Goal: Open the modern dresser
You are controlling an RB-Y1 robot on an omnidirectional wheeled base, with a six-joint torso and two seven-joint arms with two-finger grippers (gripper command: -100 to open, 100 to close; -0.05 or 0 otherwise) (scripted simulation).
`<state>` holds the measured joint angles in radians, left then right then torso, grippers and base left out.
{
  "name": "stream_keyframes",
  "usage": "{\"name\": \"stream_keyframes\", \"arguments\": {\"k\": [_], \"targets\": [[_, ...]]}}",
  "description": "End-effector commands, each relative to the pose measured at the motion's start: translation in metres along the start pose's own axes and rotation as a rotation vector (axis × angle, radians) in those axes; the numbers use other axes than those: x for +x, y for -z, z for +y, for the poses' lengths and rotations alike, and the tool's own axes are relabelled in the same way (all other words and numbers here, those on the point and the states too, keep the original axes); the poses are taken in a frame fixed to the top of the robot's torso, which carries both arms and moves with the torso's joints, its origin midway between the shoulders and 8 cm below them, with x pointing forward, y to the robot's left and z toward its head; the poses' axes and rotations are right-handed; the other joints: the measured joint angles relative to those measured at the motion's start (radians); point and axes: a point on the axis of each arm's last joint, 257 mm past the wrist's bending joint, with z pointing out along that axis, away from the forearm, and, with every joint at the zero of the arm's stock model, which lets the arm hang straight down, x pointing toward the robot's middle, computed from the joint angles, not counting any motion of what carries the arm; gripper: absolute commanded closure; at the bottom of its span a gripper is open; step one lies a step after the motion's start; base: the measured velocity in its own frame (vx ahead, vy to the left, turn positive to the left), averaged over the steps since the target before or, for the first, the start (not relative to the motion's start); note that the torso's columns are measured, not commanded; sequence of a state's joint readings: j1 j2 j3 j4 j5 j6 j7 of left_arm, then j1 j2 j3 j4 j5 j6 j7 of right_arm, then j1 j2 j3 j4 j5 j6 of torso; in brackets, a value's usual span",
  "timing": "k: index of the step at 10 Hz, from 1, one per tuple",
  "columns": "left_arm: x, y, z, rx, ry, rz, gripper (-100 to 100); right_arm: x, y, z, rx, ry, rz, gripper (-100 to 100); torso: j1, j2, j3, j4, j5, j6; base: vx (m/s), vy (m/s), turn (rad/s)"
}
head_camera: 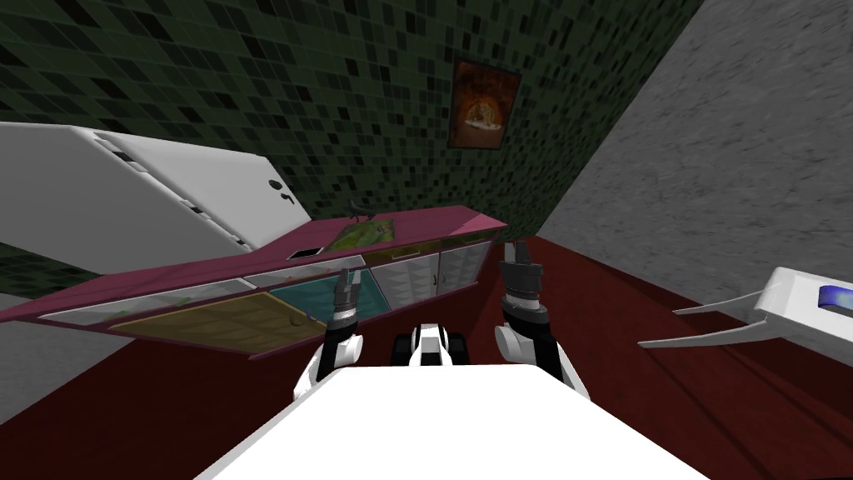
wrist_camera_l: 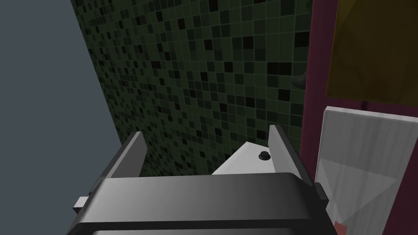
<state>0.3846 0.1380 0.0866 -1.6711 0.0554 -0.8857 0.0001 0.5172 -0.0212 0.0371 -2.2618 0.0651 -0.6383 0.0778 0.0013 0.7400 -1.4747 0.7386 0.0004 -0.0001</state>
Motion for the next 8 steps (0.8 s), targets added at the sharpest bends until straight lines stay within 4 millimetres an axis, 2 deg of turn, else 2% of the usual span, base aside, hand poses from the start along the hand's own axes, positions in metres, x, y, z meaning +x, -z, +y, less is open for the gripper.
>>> {"name": "stream_keyframes", "arguments": {"k": [1, 8], "targets": [[-0.004, 0.013, 0.016, -0.016, 0.015, -0.021, -100, 0.000, 0.000, 0.000, 0.000, 0.000, 0.000, 0, -0.001, -0.002, -0.001, 0.000, 0.000, 0.000, 0.147, -0.146, 0.052], [-0.014, 0.046, 0.053, -0.068, 0.038, -0.063, -100, 0.000, 0.000, 0.000, 0.000, 0.000, 0.000, 0, -0.004, -0.004, -0.002, -0.001, -0.001, 0.000, 0.108, -0.109, 0.041]]}}
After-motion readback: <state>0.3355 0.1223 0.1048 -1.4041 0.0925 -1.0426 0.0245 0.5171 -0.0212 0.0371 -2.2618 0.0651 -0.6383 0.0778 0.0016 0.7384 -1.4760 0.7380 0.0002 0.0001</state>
